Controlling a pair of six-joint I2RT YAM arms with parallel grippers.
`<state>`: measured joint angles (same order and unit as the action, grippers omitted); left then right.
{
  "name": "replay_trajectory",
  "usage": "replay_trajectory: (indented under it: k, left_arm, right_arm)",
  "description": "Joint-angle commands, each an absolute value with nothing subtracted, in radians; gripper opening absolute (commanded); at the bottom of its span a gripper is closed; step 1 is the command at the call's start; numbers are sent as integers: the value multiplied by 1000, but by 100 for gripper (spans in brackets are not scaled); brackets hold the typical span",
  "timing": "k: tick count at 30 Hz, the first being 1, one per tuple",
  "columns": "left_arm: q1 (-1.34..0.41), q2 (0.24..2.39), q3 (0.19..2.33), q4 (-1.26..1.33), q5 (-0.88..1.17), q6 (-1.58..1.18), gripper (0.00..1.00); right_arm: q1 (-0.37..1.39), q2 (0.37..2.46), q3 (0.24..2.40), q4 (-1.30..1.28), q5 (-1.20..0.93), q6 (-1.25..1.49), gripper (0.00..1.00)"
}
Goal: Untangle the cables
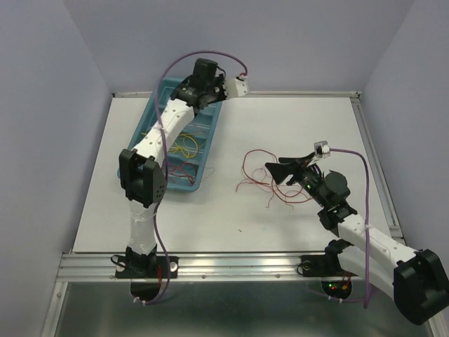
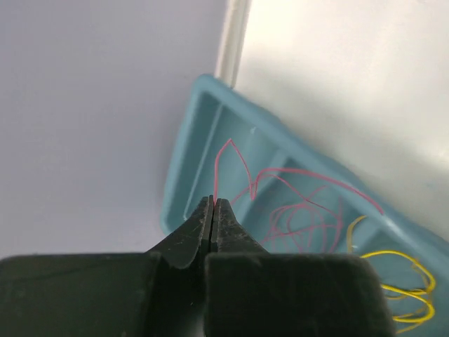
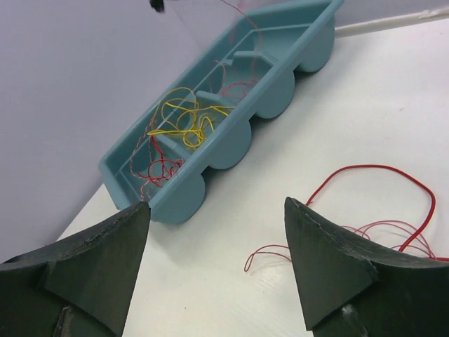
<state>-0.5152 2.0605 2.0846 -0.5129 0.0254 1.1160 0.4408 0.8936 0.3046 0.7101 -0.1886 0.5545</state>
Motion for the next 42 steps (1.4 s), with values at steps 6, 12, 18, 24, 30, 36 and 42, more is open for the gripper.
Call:
replay_trajectory:
  k: [6, 12, 18, 24, 30, 36, 42]
  left_arm:
    - [-252, 1916, 1998, -437, 305, 1051, 0]
    - [-144, 1982, 1956, -442, 365, 1052, 0]
    - [-129, 2072, 1939, -459, 365, 1058, 0]
    - [-147, 2092, 1849, -477, 367, 1134, 0]
    - [-189, 2207, 1922, -502, 230, 1106, 0]
    - [-196, 2304, 2014, -529, 180, 1092, 4]
    - [-199, 2303, 2013, -517, 164, 1089, 21]
  right_arm:
    - [449, 913, 299, 742, -187, 554, 82]
    - [451, 920, 301, 741, -192, 554, 82]
    - [449, 934, 305, 742, -195, 555, 82]
    - [449, 936, 304, 742, -193, 554, 82]
    - [449, 945, 308, 741, -198, 555, 82]
    - [449, 945, 308, 742, -192, 554, 82]
    - [449, 971, 318, 739, -192, 561, 82]
